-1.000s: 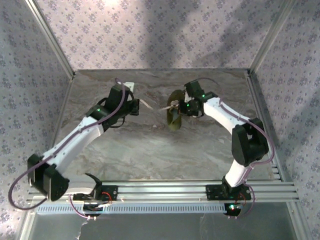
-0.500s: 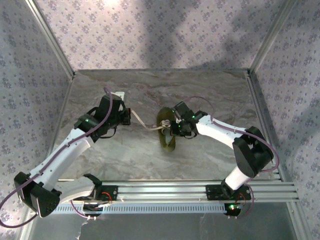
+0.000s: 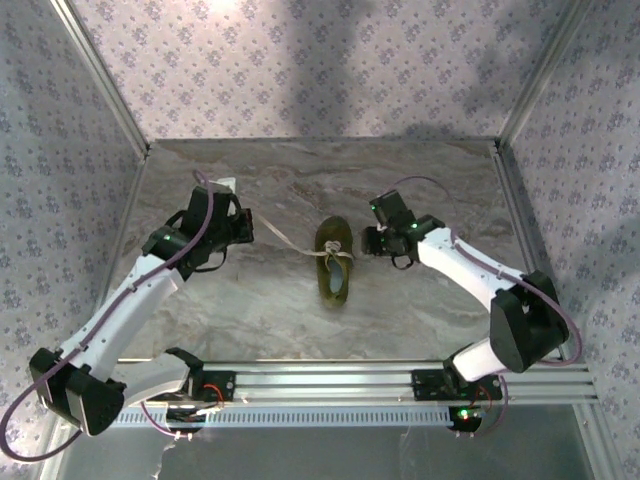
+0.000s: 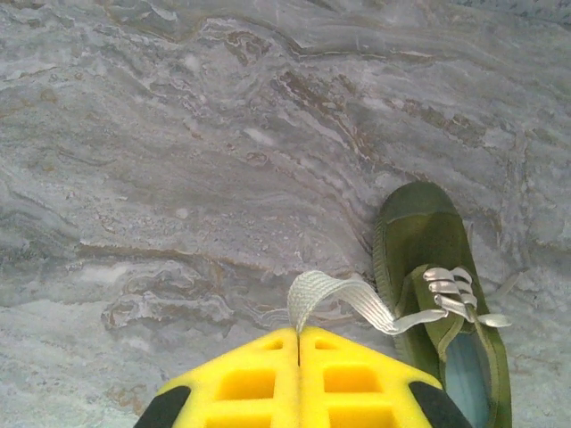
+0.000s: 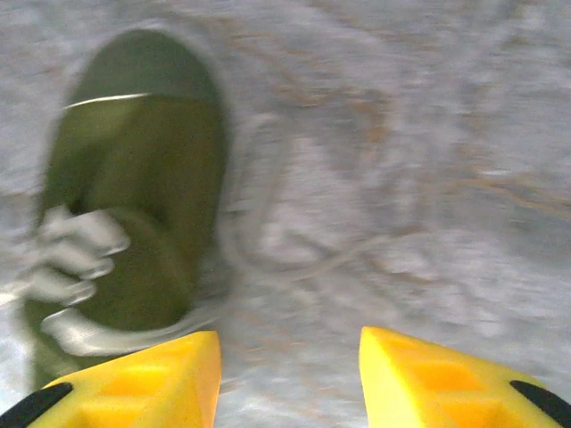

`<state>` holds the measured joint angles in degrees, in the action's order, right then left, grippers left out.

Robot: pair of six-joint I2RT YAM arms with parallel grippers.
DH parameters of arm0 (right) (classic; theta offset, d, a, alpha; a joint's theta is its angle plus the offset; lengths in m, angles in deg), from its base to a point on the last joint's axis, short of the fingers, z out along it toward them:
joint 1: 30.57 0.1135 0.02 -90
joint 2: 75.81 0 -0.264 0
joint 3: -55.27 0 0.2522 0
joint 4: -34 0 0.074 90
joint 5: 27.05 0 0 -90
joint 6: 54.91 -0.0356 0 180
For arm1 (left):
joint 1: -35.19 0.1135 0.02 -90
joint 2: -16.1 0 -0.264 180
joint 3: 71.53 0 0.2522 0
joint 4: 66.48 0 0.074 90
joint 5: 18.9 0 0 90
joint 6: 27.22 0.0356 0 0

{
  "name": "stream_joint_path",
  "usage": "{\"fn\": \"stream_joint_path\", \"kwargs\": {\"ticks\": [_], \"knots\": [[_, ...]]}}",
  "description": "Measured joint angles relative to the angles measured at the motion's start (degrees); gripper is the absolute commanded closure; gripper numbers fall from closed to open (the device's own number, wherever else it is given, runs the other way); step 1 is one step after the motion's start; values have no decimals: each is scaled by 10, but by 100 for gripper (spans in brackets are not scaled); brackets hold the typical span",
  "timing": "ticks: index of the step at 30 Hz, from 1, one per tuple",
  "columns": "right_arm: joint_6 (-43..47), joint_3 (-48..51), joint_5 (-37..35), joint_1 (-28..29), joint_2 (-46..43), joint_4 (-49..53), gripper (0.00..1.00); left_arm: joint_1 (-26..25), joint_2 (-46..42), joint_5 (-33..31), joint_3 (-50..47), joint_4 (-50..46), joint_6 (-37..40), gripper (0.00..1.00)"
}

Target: Tie the shoes

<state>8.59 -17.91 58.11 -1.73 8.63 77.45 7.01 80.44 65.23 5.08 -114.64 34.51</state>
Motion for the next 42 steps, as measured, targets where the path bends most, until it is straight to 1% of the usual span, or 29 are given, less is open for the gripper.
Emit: {"fn": "stream_joint_path", "kwargs": {"ticks": [2, 3, 5, 9, 15, 22, 33, 36, 38, 42], "knots": [[-11, 0, -18, -17, 12, 14, 58, 8, 8, 6, 6, 5, -3, 100], [-25, -2, -30, -20, 21, 26, 57, 12, 14, 9, 9, 8, -3, 100], [-64, -7, -43, -17, 40, 45, 53, 16, 22, 12, 13, 14, -3, 100], [-151, -10, -60, -1, 74, 51, 51, 18, 31, 18, 15, 16, -3, 100], [-237, -41, -71, 9, 133, 47, 54, 26, 32, 26, 15, 16, -5, 100], [-269, -86, -72, 9, 202, 35, 54, 44, 31, 37, 15, 16, -10, 100], [-275, -104, -68, 3, 242, 23, 56, 46, 27, 51, 9, 16, -10, 100], [-276, -109, -68, 3, 245, 28, 60, 46, 27, 53, 6, 16, -12, 100], [-277, -109, -68, 2, 246, 32, 66, 46, 27, 55, 5, 16, -14, 100], [-282, -107, -69, -4, 245, 41, 82, 46, 27, 55, 5, 16, -14, 100]]}}
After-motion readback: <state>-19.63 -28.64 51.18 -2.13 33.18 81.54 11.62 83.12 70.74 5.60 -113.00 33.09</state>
